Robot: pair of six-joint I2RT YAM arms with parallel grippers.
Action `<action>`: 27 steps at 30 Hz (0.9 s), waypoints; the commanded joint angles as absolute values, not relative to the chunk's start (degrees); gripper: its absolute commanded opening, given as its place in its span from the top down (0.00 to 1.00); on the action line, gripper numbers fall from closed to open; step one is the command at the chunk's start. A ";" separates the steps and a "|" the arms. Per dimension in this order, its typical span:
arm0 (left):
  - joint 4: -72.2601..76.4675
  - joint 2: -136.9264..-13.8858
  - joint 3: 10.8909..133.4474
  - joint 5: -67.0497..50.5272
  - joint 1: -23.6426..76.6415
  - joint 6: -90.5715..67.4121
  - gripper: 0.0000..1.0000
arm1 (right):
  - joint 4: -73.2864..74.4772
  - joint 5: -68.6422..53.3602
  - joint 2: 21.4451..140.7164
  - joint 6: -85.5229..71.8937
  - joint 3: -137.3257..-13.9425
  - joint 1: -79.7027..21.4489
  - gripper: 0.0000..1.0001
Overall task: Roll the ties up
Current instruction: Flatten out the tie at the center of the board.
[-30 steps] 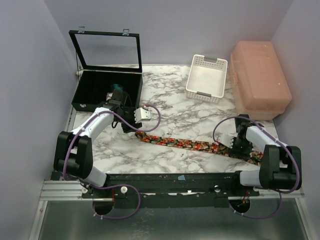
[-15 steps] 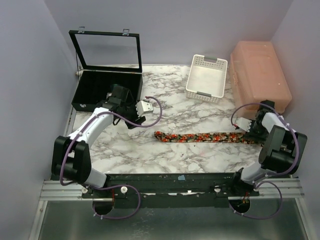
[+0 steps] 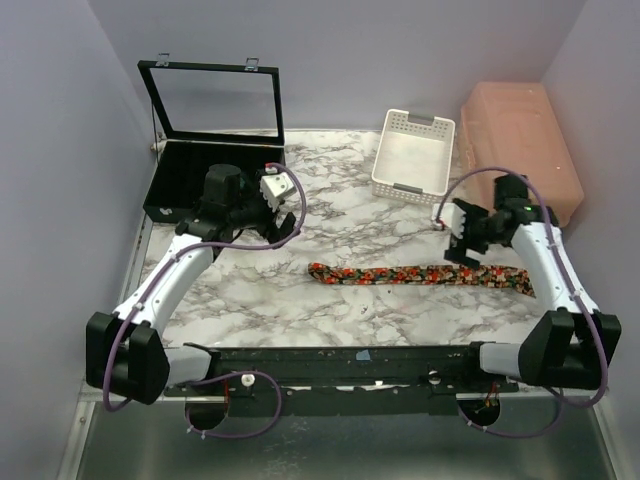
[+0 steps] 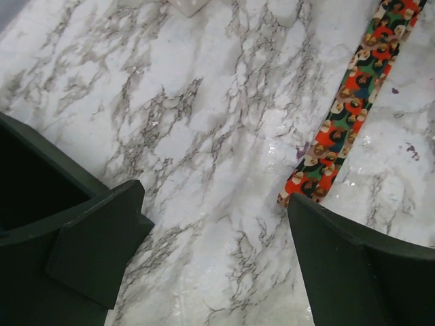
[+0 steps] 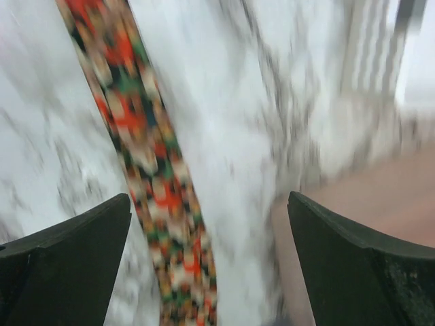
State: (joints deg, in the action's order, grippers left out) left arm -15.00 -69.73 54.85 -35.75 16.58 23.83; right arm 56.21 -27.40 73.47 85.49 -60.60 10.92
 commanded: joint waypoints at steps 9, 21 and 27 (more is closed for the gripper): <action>-11.39 -68.67 50.93 -37.80 15.29 8.38 0.01 | 37.26 -27.15 94.67 50.74 -66.07 -24.99 0.04; -13.84 -68.69 50.41 -33.76 13.11 -1.26 0.01 | 27.01 -21.05 101.49 52.03 -60.93 -33.45 0.18; -14.17 -68.46 49.45 -35.35 12.15 -3.01 0.01 | 21.99 -17.94 101.47 52.07 -55.96 -35.02 0.30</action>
State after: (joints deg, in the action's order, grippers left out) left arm -13.32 -69.69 50.41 -34.94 12.80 0.03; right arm 26.55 -22.15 100.14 51.79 -59.64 -33.85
